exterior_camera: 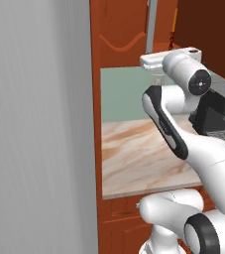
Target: Get the candle and the beer from the cabinet and move them to the dining counter.
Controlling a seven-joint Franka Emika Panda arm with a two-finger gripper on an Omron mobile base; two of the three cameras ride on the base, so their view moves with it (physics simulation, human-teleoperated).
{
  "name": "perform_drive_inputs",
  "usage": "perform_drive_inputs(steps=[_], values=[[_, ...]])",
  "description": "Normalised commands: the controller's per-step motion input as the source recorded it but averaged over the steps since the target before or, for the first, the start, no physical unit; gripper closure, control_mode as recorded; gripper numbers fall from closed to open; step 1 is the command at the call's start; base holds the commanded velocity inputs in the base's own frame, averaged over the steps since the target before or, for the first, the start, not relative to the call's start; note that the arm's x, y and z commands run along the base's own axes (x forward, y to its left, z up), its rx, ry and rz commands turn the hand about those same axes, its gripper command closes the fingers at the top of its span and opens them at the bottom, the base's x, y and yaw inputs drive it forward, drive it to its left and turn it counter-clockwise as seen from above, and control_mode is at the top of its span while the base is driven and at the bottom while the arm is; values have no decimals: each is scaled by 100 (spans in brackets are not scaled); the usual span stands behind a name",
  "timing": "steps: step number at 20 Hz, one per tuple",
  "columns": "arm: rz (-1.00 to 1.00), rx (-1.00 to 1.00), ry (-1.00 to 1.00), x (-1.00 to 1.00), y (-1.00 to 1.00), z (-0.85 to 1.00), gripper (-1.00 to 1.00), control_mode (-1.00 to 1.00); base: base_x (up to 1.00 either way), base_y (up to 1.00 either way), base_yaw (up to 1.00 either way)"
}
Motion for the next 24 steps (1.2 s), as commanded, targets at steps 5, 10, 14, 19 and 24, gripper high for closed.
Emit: perform_drive_inputs(steps=[5, 10, 14, 19, 24], values=[[0, 0, -31, 0, 18, 0, -100, -100, 0, 0, 0], [0, 0, -9, 2, 0, 6, -100, -100, 0, 0, 0], [0, 0, 0, 11, 0, 27, -100, -100, 0, 0, 0], [0, 0, 1, 11, 1, 28, -100, -100, 0, 0, 0], [0, 0, 0, 9, 0, 8, -100, -100, 0, 0, 0]])
